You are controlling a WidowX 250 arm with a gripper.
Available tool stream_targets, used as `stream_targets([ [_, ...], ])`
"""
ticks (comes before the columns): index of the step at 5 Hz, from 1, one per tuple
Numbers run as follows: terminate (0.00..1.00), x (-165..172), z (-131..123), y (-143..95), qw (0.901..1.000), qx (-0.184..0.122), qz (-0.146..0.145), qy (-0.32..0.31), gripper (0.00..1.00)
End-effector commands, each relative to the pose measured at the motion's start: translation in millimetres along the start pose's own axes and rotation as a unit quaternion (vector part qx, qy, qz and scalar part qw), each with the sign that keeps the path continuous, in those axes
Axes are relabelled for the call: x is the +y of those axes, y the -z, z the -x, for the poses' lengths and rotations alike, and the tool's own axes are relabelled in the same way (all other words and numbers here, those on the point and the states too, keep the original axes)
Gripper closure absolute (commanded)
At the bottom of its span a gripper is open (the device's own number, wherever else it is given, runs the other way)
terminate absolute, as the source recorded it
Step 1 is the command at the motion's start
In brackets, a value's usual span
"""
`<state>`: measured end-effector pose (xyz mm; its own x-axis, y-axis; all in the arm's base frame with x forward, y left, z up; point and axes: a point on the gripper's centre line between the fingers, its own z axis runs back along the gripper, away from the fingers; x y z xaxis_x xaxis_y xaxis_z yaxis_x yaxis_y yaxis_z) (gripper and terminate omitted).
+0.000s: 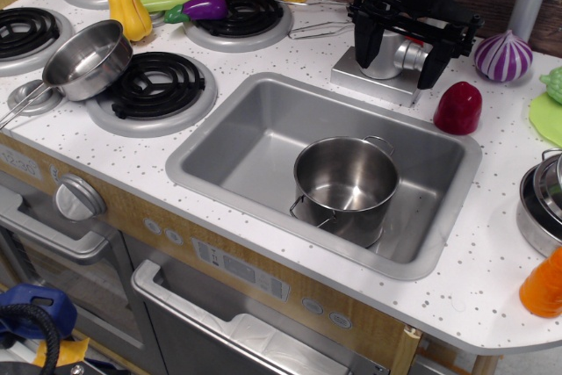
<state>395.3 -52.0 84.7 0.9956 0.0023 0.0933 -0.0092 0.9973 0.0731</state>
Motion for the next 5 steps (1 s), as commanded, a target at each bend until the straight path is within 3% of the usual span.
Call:
stream_targets([
  [1, 0.0, 0, 0, 0, 1.0, 0.0, 0.0, 0.0, 0.0],
  [2, 0.0, -5, -10, -5, 0.9999, -0.006, 0.003, 0.011, 0.0],
  [3, 0.0, -16, -23, -9, 0.9992, -0.03, 0.001, 0.026, 0.0],
  [4, 0.0, -23, -35, -6, 0.997, -0.064, 0.018, 0.04, 0.0],
  [5, 0.0, -35, -43, -7, 0.9945, -0.095, 0.012, 0.044, 0.0],
])
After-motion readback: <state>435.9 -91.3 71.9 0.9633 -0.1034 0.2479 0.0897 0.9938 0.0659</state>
